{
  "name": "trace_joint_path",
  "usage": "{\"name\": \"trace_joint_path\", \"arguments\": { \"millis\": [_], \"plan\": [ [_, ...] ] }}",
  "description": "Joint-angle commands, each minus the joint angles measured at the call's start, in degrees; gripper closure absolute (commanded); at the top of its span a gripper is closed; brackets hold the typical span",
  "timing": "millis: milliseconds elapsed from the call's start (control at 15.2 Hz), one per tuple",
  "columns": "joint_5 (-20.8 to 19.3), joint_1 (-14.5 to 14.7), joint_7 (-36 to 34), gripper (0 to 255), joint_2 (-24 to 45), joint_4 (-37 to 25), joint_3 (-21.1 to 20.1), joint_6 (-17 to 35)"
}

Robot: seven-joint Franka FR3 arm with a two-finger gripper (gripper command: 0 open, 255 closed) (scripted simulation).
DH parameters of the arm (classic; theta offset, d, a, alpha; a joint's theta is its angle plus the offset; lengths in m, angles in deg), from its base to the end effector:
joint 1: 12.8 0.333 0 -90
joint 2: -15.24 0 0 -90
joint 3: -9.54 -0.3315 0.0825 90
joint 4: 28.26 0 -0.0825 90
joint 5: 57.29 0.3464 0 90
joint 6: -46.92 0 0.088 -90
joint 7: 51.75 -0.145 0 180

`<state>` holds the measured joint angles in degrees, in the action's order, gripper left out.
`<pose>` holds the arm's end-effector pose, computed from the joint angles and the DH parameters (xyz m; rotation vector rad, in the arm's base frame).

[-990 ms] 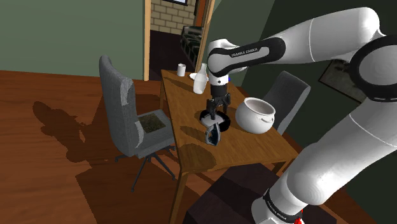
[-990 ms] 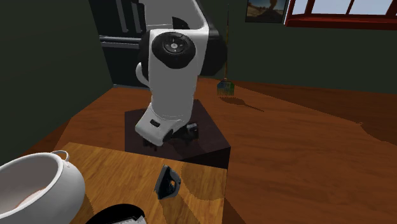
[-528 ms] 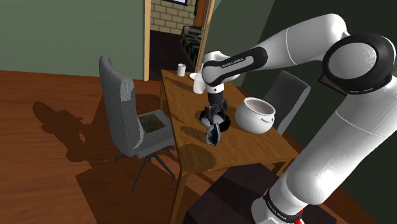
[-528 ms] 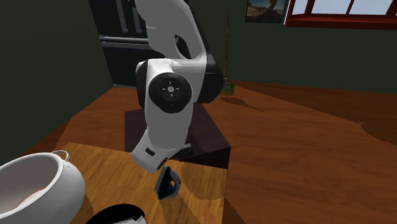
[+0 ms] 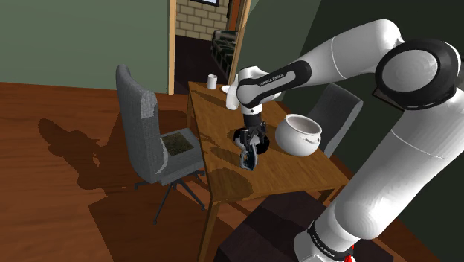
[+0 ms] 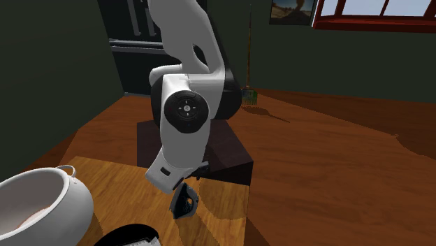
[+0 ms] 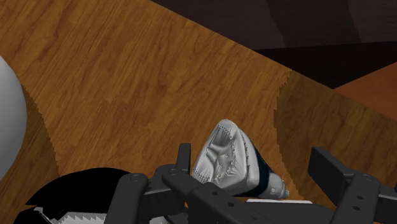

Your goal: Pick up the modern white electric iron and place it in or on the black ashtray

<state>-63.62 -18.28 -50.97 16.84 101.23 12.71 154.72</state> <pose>0.4242 -0.0769 0.3291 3.0095 -0.1237 -0.6308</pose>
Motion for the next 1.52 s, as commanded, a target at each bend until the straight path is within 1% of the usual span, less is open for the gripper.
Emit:
{"name": "trace_joint_path", "arguments": {
  "millis": [0, 132, 198, 792, 1452],
  "plan": [
    [0.00, 0.00, 0.00, 0, 0.02, 0.03, 0.00, 0.05],
    [0.00, 0.00, 0.00, 0, 0.01, 0.02, 0.00, 0.04],
    [0.00, 0.00, 0.00, 255, 0.01, 0.02, 0.00, 0.04],
    [0.00, 0.00, 0.00, 255, 0.02, 0.03, 0.00, 0.05],
    [0.08, 0.09, 0.56, 255, -4.01, -3.55, -0.09, -7.53]
  ]
}}
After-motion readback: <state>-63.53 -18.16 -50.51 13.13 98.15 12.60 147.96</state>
